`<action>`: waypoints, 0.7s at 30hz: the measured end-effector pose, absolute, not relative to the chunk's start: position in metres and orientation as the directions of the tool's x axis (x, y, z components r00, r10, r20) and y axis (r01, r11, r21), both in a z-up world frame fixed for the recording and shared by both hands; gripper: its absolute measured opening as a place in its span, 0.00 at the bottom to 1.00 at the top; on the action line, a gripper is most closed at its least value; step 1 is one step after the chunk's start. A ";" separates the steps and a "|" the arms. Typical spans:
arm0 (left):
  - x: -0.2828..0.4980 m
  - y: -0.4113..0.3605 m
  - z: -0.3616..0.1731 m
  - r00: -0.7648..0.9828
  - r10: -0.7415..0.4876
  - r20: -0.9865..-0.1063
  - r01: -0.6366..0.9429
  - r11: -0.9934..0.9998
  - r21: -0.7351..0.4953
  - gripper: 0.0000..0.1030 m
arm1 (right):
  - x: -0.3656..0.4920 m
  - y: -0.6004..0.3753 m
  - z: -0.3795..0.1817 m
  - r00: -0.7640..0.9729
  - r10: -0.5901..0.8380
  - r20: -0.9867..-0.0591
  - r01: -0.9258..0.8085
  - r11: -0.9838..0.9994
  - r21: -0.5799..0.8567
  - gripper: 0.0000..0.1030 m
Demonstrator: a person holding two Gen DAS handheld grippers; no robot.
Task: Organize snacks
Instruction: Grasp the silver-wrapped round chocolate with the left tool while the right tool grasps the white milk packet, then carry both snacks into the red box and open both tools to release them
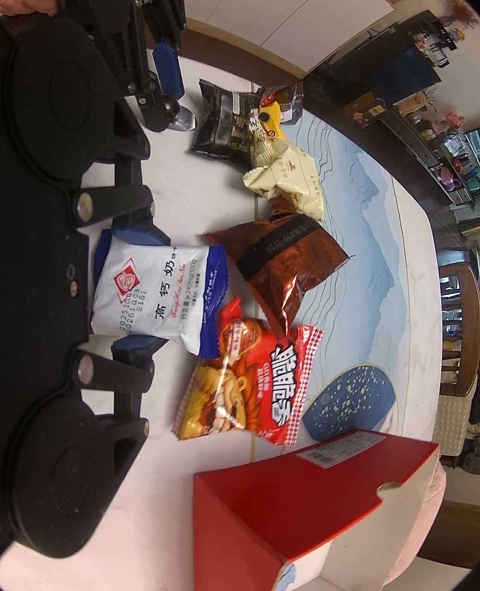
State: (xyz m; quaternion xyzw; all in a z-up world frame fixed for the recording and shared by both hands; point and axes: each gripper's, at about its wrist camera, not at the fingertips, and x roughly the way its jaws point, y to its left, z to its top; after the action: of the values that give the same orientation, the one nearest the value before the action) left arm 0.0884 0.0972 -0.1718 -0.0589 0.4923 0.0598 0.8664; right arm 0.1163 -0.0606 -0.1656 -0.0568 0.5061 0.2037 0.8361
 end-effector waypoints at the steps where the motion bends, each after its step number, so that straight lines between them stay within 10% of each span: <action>1: 0.087 0.098 -0.171 0.506 0.044 -0.862 -0.170 0.984 -0.049 0.33 | 0.115 -0.063 -0.164 0.402 0.288 -0.869 -0.399 0.910 0.116 0.44; 21: 0.065 0.081 -0.106 0.563 0.012 -0.827 -0.209 0.969 -0.128 0.33 | 0.095 -0.130 -0.087 0.439 0.383 -0.813 -0.432 0.883 0.183 0.44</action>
State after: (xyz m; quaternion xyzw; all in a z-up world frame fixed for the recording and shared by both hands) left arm 0.0649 0.0807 -0.1063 -0.1064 0.4633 0.0631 0.8775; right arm 0.0947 -0.1296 -0.0868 -0.0258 0.4719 0.2404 0.8478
